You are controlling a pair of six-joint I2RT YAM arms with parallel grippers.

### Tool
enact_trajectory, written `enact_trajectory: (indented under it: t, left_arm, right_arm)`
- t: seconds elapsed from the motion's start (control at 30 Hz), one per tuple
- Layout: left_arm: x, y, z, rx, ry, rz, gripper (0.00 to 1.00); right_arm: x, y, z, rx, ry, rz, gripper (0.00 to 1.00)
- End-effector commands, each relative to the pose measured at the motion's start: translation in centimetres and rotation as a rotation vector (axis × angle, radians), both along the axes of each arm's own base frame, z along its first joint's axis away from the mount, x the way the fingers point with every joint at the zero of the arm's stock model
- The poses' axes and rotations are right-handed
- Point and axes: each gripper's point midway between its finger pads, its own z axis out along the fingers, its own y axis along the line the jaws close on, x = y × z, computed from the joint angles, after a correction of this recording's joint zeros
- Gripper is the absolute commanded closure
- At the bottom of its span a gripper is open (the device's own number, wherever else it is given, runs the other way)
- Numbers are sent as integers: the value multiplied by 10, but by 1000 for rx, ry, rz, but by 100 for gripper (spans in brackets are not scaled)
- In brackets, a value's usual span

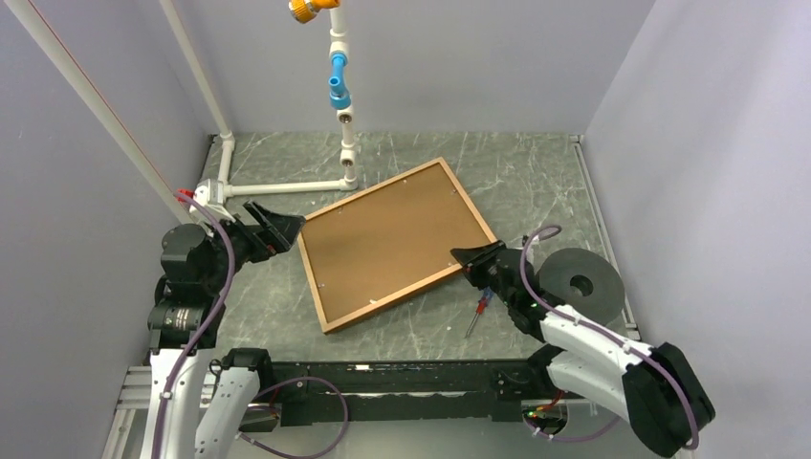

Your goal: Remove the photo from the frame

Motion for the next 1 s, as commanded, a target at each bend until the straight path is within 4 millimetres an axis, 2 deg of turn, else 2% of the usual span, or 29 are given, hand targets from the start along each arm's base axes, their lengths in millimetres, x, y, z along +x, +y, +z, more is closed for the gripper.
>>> enact_trajectory:
  t: [0.0,0.13,0.23,0.47,0.57,0.67,0.97]
  left_arm:
    - [0,-5,6,-21,-43,-29,1]
    - [-2,-5,1,-17,-33,-31,1]
    - [-4,-5,-3,-14,-26,-31,1]
    - [-8,-5,-10,-7,-15,-32,1]
    - [-8,-6,-14,-13,-8,-35,1]
    - [-8,-6,-16,-15,-7,-34,1]
    - [-9,-4,-22,-9,2,-25,1]
  right_arm:
    - [-7,-32,-51,-319,107,-192,100]
    - [-13,-11,-69,-301,154,-189,100]
    - [-13,9,-73,-324,154,-140,100]
    - [-27,37,-86,-348,162,-76,100]
    - [-35,42,-97,-367,184,-61,100]
    - [-43,44,-109,-381,205,-36,96]
    - [-65,33,-132,-443,244,17,89]
